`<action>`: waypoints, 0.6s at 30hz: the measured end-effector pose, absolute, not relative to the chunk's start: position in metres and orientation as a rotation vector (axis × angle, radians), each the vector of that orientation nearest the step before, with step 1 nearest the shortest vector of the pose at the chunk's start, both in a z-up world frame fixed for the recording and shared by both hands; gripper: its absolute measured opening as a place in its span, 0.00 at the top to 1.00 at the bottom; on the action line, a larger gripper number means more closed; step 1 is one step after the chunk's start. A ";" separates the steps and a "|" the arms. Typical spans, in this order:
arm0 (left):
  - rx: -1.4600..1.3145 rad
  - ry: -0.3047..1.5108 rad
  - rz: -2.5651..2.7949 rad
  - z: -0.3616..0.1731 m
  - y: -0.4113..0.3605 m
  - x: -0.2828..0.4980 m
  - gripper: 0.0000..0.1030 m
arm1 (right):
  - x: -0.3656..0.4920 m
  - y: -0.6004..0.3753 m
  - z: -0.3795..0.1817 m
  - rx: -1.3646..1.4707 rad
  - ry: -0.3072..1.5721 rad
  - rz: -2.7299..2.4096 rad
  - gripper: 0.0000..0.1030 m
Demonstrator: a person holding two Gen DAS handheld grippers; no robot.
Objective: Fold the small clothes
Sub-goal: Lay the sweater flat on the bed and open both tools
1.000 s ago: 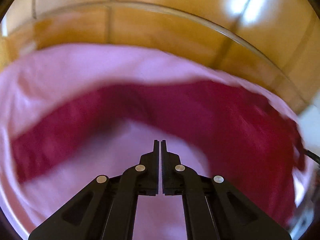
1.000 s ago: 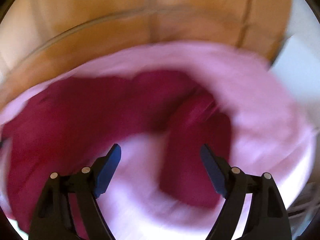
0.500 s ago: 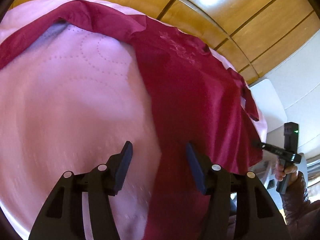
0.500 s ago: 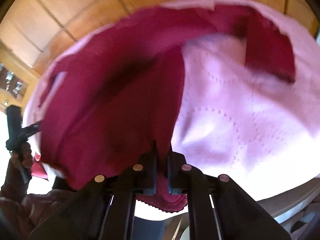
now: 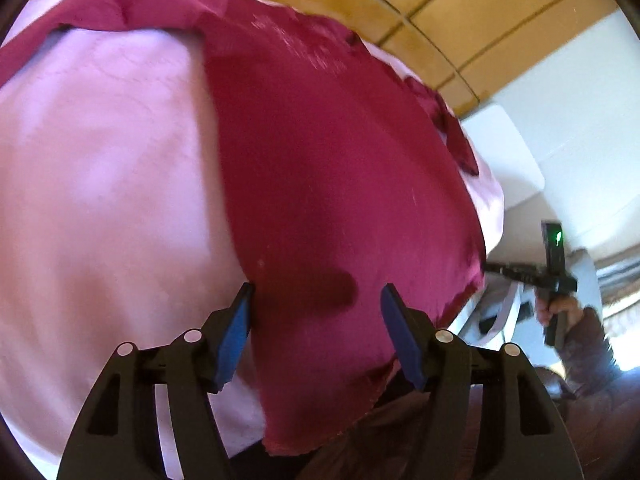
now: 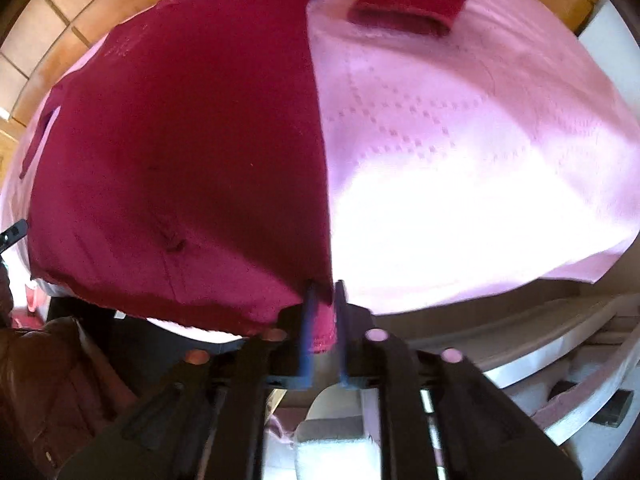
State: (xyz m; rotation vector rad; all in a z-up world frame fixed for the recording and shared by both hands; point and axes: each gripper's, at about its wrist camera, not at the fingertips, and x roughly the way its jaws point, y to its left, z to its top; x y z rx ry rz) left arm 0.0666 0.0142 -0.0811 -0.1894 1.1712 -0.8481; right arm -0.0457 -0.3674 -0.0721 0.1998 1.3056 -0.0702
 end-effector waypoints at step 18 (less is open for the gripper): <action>-0.462 1.030 -0.434 -0.063 0.135 0.103 0.63 | 0.081 -0.191 -0.043 0.011 1.005 0.246 0.29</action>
